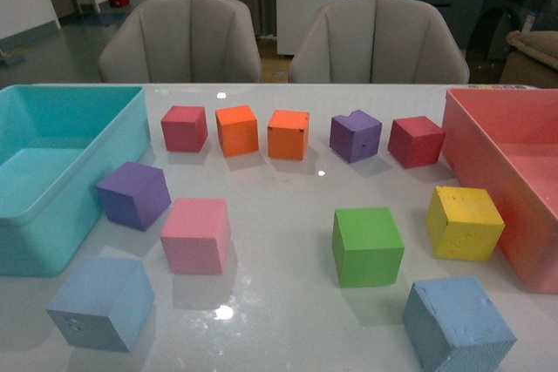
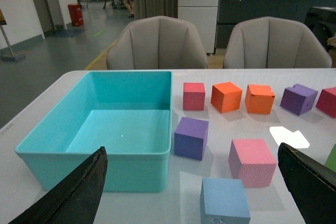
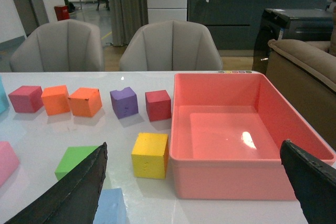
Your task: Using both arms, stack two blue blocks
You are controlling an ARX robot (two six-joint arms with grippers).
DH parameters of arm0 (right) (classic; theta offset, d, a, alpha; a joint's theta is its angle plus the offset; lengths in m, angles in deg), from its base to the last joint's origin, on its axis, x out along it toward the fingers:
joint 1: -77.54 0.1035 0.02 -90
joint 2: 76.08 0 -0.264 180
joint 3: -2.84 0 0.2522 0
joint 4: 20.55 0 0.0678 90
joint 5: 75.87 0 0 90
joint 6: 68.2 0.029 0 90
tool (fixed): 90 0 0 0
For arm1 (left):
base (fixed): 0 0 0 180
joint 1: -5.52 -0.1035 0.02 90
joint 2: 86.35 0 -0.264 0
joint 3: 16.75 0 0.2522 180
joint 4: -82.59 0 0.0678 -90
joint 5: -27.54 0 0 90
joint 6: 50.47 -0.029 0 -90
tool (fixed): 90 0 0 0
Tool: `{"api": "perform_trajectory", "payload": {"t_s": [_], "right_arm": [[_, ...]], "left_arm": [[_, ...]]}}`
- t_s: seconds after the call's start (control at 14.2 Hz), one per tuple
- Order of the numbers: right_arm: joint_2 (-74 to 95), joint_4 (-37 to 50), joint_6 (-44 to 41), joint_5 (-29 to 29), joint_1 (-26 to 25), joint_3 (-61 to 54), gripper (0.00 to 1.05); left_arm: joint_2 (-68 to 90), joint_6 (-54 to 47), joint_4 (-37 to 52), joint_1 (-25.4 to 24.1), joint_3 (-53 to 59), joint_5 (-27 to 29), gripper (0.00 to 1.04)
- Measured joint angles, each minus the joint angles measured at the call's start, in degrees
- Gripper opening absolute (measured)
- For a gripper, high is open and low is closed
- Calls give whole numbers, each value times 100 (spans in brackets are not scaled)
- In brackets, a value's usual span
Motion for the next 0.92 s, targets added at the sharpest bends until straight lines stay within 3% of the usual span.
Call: {"api": "perform_trajectory", "payload": {"t_s": [0.92], "right_arm": [[0, 0, 0, 0, 0, 0, 98]], "left_arm": [[0, 0, 0, 0, 0, 0, 98]]}}
